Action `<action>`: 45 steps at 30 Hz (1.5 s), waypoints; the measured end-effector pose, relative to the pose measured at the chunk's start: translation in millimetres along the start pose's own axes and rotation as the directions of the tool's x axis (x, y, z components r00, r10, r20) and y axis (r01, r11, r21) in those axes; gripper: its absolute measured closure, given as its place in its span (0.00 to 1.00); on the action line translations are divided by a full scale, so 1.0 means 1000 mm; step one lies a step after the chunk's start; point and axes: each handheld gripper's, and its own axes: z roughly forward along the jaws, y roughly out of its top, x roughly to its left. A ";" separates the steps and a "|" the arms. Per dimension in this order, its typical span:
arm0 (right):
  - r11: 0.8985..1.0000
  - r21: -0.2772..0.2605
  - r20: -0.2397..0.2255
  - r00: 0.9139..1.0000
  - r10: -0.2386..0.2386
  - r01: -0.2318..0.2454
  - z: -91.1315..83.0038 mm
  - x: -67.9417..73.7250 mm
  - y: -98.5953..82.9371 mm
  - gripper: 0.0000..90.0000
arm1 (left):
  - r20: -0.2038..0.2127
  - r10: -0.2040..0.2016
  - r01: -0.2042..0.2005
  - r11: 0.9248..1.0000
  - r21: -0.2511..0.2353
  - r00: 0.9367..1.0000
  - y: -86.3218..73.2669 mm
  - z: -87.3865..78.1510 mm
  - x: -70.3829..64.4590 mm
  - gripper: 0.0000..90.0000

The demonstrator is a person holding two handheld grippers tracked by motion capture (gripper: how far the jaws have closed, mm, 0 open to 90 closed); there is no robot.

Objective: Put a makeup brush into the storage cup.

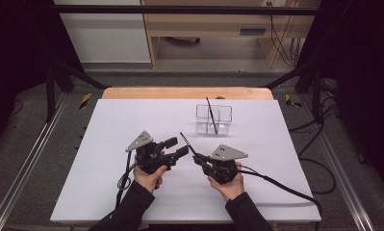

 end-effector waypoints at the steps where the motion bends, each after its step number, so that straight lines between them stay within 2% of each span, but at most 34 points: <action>1: 1.000 0.002 -0.003 1.000 0.001 -0.001 0.000 0.000 0.000 0.94 | 0.000 -0.003 0.003 1.000 0.000 1.000 0.000 0.001 0.000 0.39; 14: 1.000 -0.003 -0.012 1.000 -0.001 0.001 0.006 0.006 0.001 0.94 | -0.002 0.004 -0.004 1.000 0.002 1.000 -0.001 0.004 -0.002 0.58; 21: 1.000 -0.008 -0.019 1.000 0.002 -0.002 0.008 0.010 0.002 0.94 | -0.015 -0.013 0.012 1.000 -0.017 1.000 -0.001 0.002 -0.004 0.68; 32: 1.000 -0.012 -0.020 1.000 0.007 -0.007 0.010 0.011 0.001 0.94 | -0.025 -0.056 0.056 0.998 -0.011 0.998 -0.002 0.001 -0.001 0.81; 45: 1.000 -0.013 -0.029 1.000 0.003 -0.004 0.011 0.012 0.000 0.93 | -0.004 -0.079 0.079 0.997 -0.017 0.997 -0.002 -0.001 -0.002 0.86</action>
